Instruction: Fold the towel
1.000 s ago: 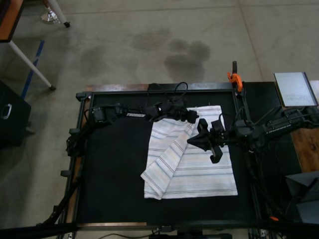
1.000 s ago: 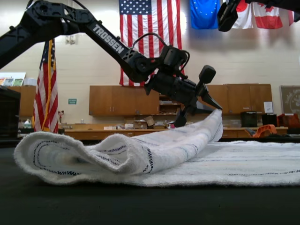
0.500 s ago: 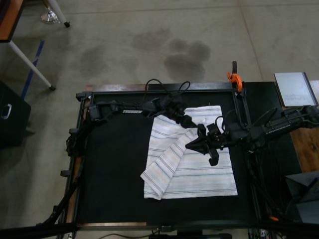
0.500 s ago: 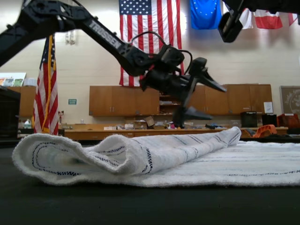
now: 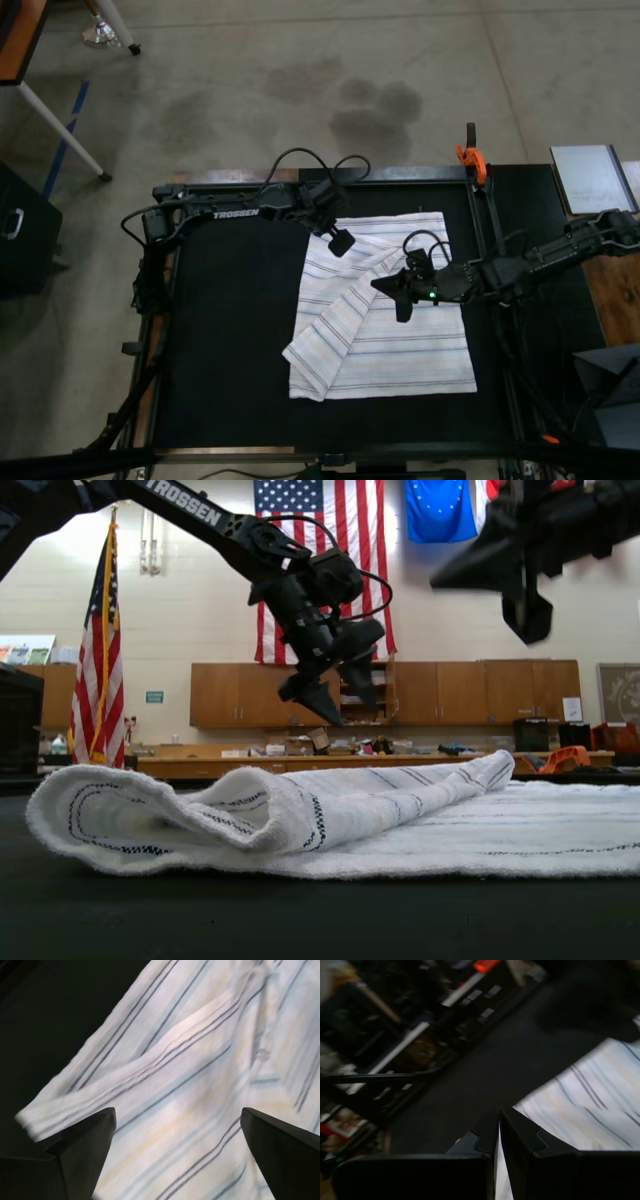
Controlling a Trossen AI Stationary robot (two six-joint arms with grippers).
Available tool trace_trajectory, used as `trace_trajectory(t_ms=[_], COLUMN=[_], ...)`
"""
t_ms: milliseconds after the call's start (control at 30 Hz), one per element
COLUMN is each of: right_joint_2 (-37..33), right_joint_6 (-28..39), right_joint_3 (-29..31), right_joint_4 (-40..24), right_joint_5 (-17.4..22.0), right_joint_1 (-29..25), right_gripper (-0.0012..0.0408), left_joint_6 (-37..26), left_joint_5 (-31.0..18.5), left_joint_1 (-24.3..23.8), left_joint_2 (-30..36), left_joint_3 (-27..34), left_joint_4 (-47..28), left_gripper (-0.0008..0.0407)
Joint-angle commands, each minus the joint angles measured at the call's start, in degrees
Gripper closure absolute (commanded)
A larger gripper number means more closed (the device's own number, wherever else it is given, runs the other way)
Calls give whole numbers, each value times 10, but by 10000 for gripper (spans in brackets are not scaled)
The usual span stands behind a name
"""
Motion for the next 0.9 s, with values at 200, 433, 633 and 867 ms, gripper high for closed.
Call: trace_trajectory(t_ms=[200, 433, 633, 867], right_joint_2=[32, 55, 81, 86], right_joint_6=[93, 206, 275, 272], right_joint_3=[-6, -12, -15, -18], right_joint_4=[-56, -120, -175, -179], right_joint_5=[101, 119, 154, 162], right_joint_1=[-1, -4, -32, -96], right_gripper=[396, 395, 394, 369], left_joint_6=[-10, -24, -66, -75], left_joint_5=[-27, -44, -83, -83], left_joint_1=[-4, -29, -69, -87], left_joint_2=[-103, -269, -399, -492], left_joint_3=[-104, -275, -428, -525], left_joint_4=[9, 123, 292, 360], left_gripper=[223, 399, 388, 388])
